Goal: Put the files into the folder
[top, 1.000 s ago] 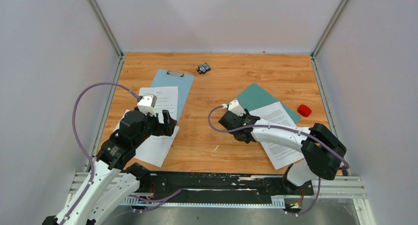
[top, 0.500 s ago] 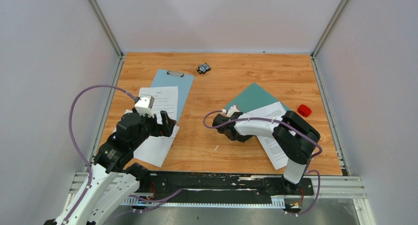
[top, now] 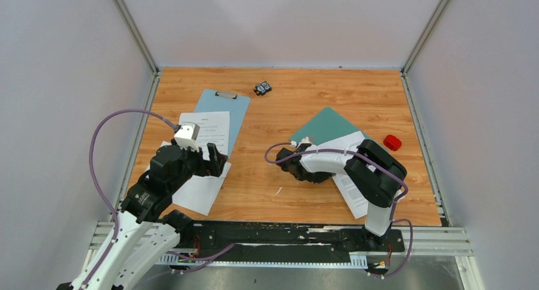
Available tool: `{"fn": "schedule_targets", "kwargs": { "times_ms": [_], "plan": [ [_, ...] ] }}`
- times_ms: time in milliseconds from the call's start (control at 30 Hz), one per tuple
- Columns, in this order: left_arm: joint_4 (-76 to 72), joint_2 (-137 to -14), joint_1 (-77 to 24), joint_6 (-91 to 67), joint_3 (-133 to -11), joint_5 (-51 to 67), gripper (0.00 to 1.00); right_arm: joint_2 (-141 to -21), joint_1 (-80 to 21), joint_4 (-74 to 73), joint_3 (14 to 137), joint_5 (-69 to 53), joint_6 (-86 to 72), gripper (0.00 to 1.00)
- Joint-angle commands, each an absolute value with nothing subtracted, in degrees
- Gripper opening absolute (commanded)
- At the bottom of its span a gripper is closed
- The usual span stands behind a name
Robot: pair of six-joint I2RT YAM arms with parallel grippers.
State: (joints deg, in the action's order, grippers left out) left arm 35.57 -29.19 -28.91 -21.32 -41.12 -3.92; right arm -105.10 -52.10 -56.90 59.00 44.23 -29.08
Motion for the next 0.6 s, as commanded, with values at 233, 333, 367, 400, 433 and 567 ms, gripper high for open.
{"fn": "schedule_targets", "kwargs": {
  "times_ms": [233,333,367,400,433,567],
  "plan": [
    [32.97,-31.51,-29.09,-24.89,-43.11,-3.43,0.98,-94.66,-53.96,-50.68,57.46,38.21,-23.93,0.00],
    [28.69,-33.52,-29.09,-29.65,-41.83,-0.59,0.95,-88.87,-53.96,-46.17,55.89,33.85,-22.07,0.00],
    [26.80,-34.34,-29.09,-31.25,-41.24,1.16,0.94,-86.56,-53.96,-44.10,55.24,31.84,-21.35,0.00],
    [24.65,-35.61,-29.09,-33.05,-40.70,2.81,0.93,-84.02,-53.92,-41.31,54.30,29.22,-20.63,0.00],
    [21.52,-36.92,-29.09,-35.23,-39.98,4.70,0.92,-81.31,-53.96,-38.35,52.95,26.39,-19.90,0.00],
    [9.60,-44.72,-29.09,-41.03,-37.15,10.23,0.90,-70.64,-53.96,-23.03,46.28,13.79,-19.26,0.00]
  ]
}}
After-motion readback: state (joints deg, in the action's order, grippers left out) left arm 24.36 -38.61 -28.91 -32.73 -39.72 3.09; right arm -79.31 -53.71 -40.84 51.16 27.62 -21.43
